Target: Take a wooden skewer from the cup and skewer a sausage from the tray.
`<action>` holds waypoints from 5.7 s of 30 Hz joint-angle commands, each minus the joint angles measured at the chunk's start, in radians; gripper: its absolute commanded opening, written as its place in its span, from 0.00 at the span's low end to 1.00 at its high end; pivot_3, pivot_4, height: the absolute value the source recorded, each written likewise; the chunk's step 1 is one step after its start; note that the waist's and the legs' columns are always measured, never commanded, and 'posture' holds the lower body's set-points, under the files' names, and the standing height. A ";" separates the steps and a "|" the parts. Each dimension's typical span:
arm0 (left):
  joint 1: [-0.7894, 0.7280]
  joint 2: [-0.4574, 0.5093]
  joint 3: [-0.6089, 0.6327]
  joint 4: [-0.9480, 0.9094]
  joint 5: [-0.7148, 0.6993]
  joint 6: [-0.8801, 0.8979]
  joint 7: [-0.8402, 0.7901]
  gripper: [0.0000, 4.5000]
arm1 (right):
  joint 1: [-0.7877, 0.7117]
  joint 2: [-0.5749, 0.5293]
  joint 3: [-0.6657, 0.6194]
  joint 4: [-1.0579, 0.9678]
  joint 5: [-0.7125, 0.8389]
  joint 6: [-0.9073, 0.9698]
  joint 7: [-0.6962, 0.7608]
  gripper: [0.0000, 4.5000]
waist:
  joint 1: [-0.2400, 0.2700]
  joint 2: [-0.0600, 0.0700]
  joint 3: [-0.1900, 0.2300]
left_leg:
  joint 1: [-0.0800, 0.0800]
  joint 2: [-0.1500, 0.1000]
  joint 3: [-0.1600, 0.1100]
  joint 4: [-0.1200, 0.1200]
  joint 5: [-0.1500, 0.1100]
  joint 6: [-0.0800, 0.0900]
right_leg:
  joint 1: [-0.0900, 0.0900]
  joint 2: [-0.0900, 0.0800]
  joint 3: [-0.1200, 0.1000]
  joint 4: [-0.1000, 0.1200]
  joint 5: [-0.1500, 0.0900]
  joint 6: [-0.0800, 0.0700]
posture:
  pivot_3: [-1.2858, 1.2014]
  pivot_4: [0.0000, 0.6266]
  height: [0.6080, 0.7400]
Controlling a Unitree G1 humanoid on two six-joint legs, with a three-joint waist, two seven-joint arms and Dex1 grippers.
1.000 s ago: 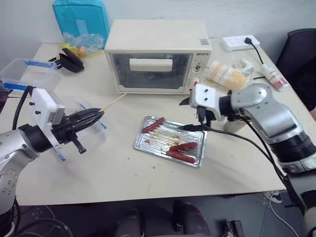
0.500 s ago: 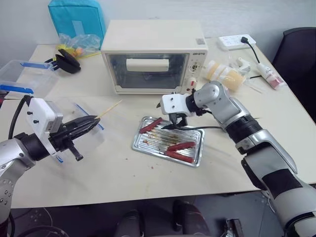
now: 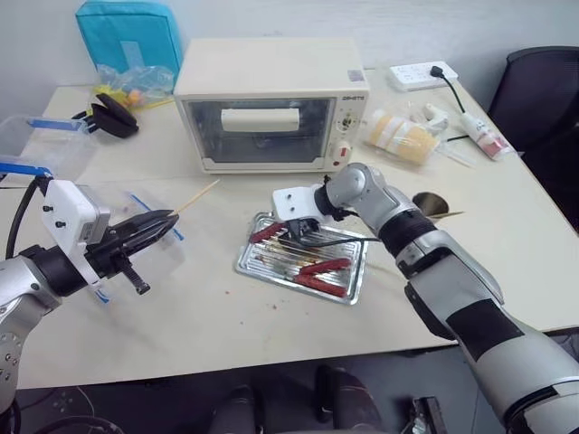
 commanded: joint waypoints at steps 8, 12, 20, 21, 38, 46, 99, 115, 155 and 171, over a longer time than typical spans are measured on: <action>-0.024 0.015 0.028 -0.025 -0.010 -0.011 0.009 0.00 | -0.013 0.016 -0.035 0.011 -0.033 -0.055 -0.008 0.59 | 0.000 0.000 0.000 | 0.001 0.000 0.000 0.000 0.000 -0.001 | 0.000 0.000 0.000 0.001 0.000 0.000 | 0.52 0.24 1.00; -0.029 0.017 0.024 -0.022 -0.008 -0.011 0.008 0.00 | -0.004 0.018 -0.036 0.013 -0.040 -0.057 0.001 0.51 | 0.000 0.000 0.000 | 0.001 0.001 0.000 0.000 0.000 -0.001 | 0.000 0.000 0.000 0.001 0.000 -0.001 | 0.52 0.24 1.00; -0.058 0.028 0.015 -0.009 -0.009 -0.007 0.007 0.00 | -0.006 0.026 -0.043 0.029 -0.048 -0.043 0.014 0.32 | 0.000 0.000 0.000 | 0.001 0.001 0.000 0.000 0.000 -0.001 | 0.000 0.000 0.000 0.002 0.000 -0.001 | 0.52 0.24 1.00; -0.060 0.027 0.012 -0.007 -0.008 -0.007 0.007 0.00 | -0.007 0.025 -0.045 0.028 -0.048 -0.041 0.016 0.32 | 0.000 0.000 0.000 | 0.001 0.001 0.000 0.000 0.000 -0.001 | 0.000 0.000 0.000 0.002 0.000 -0.001 | 0.52 0.24 1.00; -0.093 0.048 -0.043 0.022 -0.005 -0.016 -0.049 0.00 | 0.033 -0.058 -0.135 -0.190 0.047 0.062 0.176 0.07 | 0.001 0.000 0.000 | 0.001 0.000 0.000 0.000 0.000 -0.001 | 0.000 0.000 0.000 0.002 -0.001 -0.001 | 0.52 0.24 1.00; -0.050 0.125 -0.097 0.009 -0.025 -0.019 -0.231 0.00 | 0.178 -0.311 -0.230 -0.680 0.239 0.271 0.429 0.07 | 0.014 0.000 0.000 | 0.001 -0.001 0.000 0.000 0.000 -0.001 | 0.000 0.000 0.000 0.001 -0.001 -0.001 | 0.52 0.24 1.00; -0.368 0.165 -0.378 0.182 0.048 -0.102 -0.420 0.00 | 0.279 -0.458 -0.230 -1.146 0.424 0.600 0.378 0.07 | 0.032 0.000 0.000 | 0.002 -0.001 0.009 0.001 0.001 -0.002 | 0.000 0.002 -0.001 0.004 -0.001 -0.002 | 0.52 0.24 1.00; -0.372 0.187 -0.354 0.191 0.051 -0.103 -0.441 0.00 | 0.278 -0.451 -0.220 -1.118 0.414 0.568 0.375 0.07 | 0.032 0.000 0.000 | 0.002 -0.001 0.009 0.001 0.001 -0.002 | 0.000 0.002 -0.001 0.004 -0.001 -0.002 | 0.52 0.24 1.00; -0.380 0.202 -0.344 0.215 0.066 -0.110 -0.461 0.00 | 0.276 -0.453 -0.229 -1.100 0.407 0.552 0.374 0.07 | 0.032 0.000 0.000 | 0.002 -0.001 0.009 0.001 0.001 -0.002 | 0.000 0.003 -0.001 0.004 -0.001 -0.002 | 0.52 0.24 1.00; -0.460 0.174 -0.411 0.244 0.090 -0.118 -0.469 0.00 | 0.233 -0.384 -0.217 -1.106 0.408 0.571 0.357 0.07 | 0.032 0.000 0.000 | 0.001 -0.002 0.009 0.002 0.001 -0.002 | 0.000 0.003 -0.001 0.005 -0.001 -0.002 | 0.52 0.24 1.00</action>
